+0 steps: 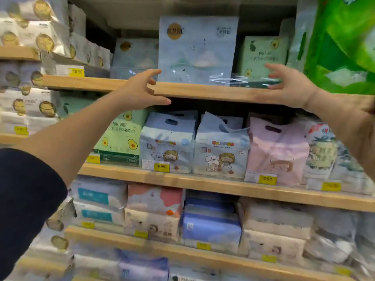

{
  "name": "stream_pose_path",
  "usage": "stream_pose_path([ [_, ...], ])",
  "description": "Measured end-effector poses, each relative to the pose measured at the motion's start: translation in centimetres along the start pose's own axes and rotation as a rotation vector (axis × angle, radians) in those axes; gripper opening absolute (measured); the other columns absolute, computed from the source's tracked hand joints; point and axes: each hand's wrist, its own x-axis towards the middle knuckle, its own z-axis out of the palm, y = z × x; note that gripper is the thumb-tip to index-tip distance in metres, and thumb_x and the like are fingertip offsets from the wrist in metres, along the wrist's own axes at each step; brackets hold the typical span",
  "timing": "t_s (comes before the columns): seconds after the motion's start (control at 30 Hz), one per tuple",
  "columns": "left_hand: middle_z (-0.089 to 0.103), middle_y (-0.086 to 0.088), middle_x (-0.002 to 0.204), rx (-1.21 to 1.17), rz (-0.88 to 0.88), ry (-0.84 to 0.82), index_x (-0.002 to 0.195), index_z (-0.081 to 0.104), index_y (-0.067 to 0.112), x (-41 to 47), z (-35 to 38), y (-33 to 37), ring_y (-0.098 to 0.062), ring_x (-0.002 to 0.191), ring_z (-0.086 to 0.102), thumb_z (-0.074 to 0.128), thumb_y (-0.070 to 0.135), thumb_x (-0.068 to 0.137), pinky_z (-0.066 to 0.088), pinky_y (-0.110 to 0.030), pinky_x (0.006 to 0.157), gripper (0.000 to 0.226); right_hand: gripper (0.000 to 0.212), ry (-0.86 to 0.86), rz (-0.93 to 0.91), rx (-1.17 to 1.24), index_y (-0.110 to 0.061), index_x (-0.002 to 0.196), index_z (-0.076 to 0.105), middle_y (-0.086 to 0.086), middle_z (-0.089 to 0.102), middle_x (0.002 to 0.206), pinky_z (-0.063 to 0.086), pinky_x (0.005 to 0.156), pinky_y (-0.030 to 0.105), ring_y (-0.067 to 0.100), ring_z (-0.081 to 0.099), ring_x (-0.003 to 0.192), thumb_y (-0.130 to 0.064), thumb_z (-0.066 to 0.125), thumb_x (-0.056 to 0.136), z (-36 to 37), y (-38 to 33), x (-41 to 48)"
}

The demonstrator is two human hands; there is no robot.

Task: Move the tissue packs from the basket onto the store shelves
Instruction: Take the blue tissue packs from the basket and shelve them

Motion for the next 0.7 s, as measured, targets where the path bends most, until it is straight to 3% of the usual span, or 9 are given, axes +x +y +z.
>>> stream_pose_path([
  [0.2,0.041,-0.009,0.139,-0.048,-0.148,-0.208,0.144,0.024,0.022,-10.5,6.9,-2.5,-0.026,0.120,0.050,0.077,0.027,0.070,0.044,-0.035,0.090,0.092,0.127,-0.172,0.136,0.163,-0.022,0.139,0.036,0.006,0.040,0.144,0.046,0.094,0.038,0.021,0.048,0.123,-0.076,0.071,0.030,4.5,2.7,-10.8],
  [0.37,0.043,-0.013,0.136,-0.091,-0.208,-0.411,0.144,0.026,0.018,-18.9,14.2,-5.6,-0.023,0.112,0.053,0.078,0.020,0.070,0.040,-0.029,0.084,0.090,0.104,-0.284,0.297,0.271,-0.022,0.139,0.036,0.001,0.039,0.142,0.042,0.099,0.033,0.020,0.044,0.126,-0.051,0.080,0.050,9.7,6.8,-21.1],
  [0.43,0.043,-0.011,0.134,-0.133,-0.247,-0.483,0.143,0.026,0.017,-22.0,16.9,-6.8,-0.018,0.104,0.051,0.078,0.017,0.070,0.041,-0.029,0.083,0.090,0.088,-0.291,0.401,0.345,-0.022,0.139,0.037,0.005,0.039,0.143,0.043,0.096,0.033,0.022,0.045,0.126,-0.025,0.082,0.063,12.1,8.1,-25.7],
  [0.5,0.041,-0.006,0.130,-0.177,-0.273,-0.558,0.144,0.023,0.017,-25.2,19.3,-7.9,-0.018,0.108,0.048,0.078,0.016,0.070,0.041,-0.029,0.084,0.091,0.083,-0.340,0.466,0.366,-0.021,0.139,0.037,0.007,0.038,0.144,0.042,0.095,0.031,0.024,0.043,0.128,-0.014,0.080,0.067,14.5,9.2,-30.3],
  [0.6,0.035,-0.008,0.143,-0.184,-0.292,-0.671,0.146,0.020,0.015,-30.3,22.5,-9.9,-0.024,0.124,0.044,0.078,0.021,0.069,0.043,-0.032,0.090,0.096,0.087,-0.464,0.577,0.396,-0.027,0.140,0.033,0.004,0.029,0.150,0.043,0.096,0.039,0.027,0.038,0.132,-0.018,0.079,0.067,17.4,10.0,-37.1],
  [0.7,0.033,-0.013,0.144,-0.228,-0.365,-0.755,0.145,0.021,0.014,-35.7,25.1,-12.1,-0.030,0.126,0.043,0.078,0.018,0.070,0.043,-0.033,0.090,0.095,0.088,-0.561,0.674,0.388,-0.027,0.141,0.031,0.003,0.028,0.151,0.041,0.101,0.046,0.028,0.036,0.134,-0.023,0.079,0.067,20.5,10.2,-43.7],
])
